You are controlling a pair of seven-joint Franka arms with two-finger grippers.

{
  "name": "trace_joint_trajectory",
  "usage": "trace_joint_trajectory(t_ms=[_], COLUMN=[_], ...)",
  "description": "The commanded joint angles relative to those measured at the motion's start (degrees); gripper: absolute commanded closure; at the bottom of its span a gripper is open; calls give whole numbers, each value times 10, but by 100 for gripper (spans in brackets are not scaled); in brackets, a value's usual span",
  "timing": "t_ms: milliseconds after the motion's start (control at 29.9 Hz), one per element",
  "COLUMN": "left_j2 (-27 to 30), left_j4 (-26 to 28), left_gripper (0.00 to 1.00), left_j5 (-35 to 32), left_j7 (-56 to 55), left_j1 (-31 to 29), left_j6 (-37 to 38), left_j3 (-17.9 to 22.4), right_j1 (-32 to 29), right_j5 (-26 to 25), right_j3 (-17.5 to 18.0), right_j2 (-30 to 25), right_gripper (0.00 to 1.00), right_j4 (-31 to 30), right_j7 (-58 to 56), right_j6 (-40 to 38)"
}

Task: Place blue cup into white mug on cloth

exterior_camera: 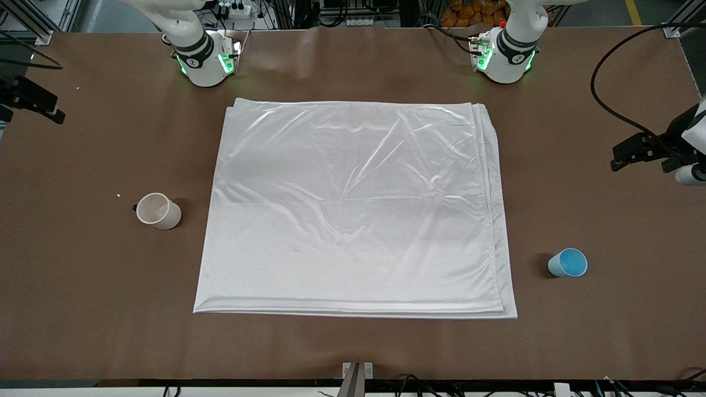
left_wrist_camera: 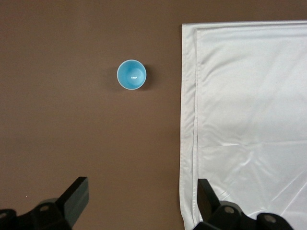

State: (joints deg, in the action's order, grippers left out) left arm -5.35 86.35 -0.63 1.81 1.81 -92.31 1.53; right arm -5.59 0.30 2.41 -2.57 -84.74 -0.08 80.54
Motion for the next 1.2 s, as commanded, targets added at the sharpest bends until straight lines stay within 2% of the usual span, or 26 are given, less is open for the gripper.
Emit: trace_joint_trajectory(t_ms=[0,334,601,868,1169], left_j2=[3,-1,-56,-127,-201], left_j4=[0,-6,-7,-7,-7], left_gripper=[0,0,0,0,0], left_j5=[-13,-13,-31,-44,-55], left_j7=[-3,-11,-7,6,91], left_j1=[3,6,-1,-26,-60], left_j6=[6,6,-2,-80,-182], left_j3=[-1,-1,4,5,13], right_j1=[0,-1,-2,-3,-5], right_j5=[9,9,8,8,2], right_j3=[4,1,0,-1,-1], right_j2=[-13,-22,-23,-22,-16], right_gripper=[0,0,0,0,0], right_j4=[-12,-12,-12,-13,-31], right_j7=[12,12,12,13,12], right_j6=[7,2,5,14,47])
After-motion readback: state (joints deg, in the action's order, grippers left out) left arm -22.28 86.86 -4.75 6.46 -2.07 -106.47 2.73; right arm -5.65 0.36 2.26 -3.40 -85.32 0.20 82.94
